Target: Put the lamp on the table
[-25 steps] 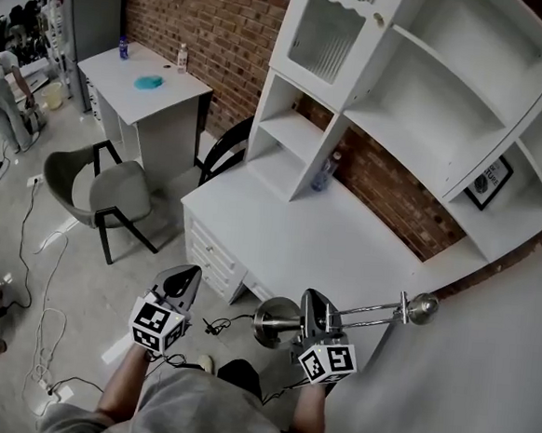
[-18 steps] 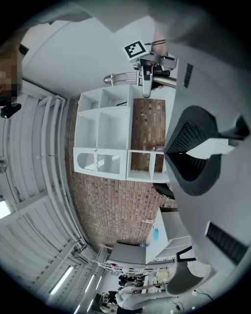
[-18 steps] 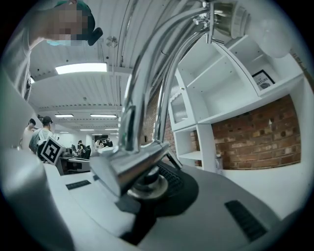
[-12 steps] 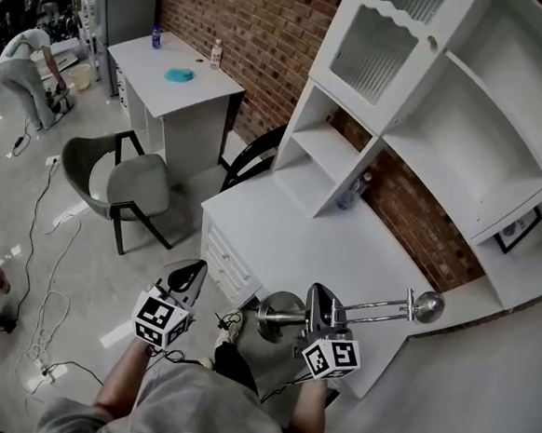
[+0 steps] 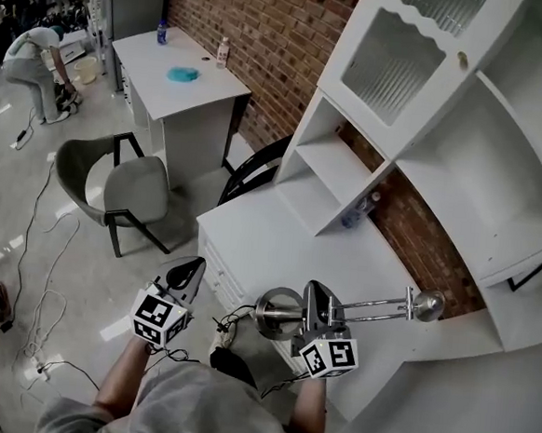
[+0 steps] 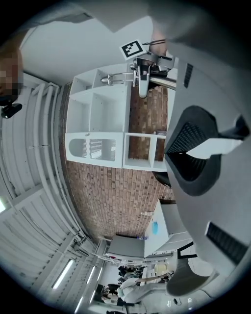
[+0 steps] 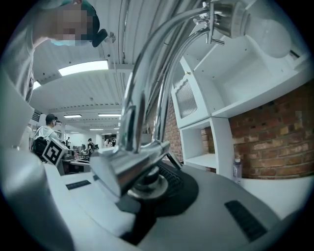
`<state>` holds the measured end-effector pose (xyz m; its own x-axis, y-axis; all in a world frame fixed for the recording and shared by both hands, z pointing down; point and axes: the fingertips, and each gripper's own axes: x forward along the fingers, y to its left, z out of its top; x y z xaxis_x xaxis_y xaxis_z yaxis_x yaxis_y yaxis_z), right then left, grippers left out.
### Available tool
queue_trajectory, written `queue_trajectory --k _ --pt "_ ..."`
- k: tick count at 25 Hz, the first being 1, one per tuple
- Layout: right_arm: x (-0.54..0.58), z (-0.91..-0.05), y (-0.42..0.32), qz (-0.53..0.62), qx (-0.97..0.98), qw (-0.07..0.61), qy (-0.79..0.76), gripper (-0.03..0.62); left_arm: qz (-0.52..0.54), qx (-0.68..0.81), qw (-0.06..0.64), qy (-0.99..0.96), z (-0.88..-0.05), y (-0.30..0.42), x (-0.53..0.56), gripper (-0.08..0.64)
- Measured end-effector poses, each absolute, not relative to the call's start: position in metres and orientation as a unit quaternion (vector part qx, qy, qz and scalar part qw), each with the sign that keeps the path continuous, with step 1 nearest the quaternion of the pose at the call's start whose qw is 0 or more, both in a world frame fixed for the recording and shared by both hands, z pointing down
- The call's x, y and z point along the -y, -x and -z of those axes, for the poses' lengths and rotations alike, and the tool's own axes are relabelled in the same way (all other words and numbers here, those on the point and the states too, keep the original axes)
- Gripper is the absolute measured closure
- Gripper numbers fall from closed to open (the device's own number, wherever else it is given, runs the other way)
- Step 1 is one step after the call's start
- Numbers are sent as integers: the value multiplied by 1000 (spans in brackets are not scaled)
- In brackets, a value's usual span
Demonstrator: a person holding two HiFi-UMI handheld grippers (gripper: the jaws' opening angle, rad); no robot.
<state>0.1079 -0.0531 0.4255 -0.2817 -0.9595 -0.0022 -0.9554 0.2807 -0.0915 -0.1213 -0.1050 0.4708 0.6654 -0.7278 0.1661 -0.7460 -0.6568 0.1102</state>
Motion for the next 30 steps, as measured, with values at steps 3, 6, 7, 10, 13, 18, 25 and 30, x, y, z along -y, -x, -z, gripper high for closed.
queue_trajectory --k 3,6,7,10,13,18,25,30 --pt "78 -428 -120 42 -801 29 596 574 -57 410 84 -907 -473 111 127 557" --pt "101 -432 -130 43 -803 26 594 574 -57 414 89 -904 -477 102 149 557" --pt "109 -433 -133 42 -804 24 593 574 -58 415 91 -903 -479 99 156 557" --pt "131 -439 -144 43 -805 19 592 574 -59 418 93 -902 -483 87 174 557" --pt "152 -444 -155 44 -803 16 594 574 -60 420 93 -901 -481 76 194 557" --pt "183 -456 -170 46 -803 3 594 574 -69 421 100 -899 -490 60 220 557" --pt "223 -479 -188 65 -803 1 592 574 -82 423 112 -896 -508 43 254 557" --pt "246 -495 -200 78 -804 -5 590 574 -91 425 117 -893 -514 31 276 557"
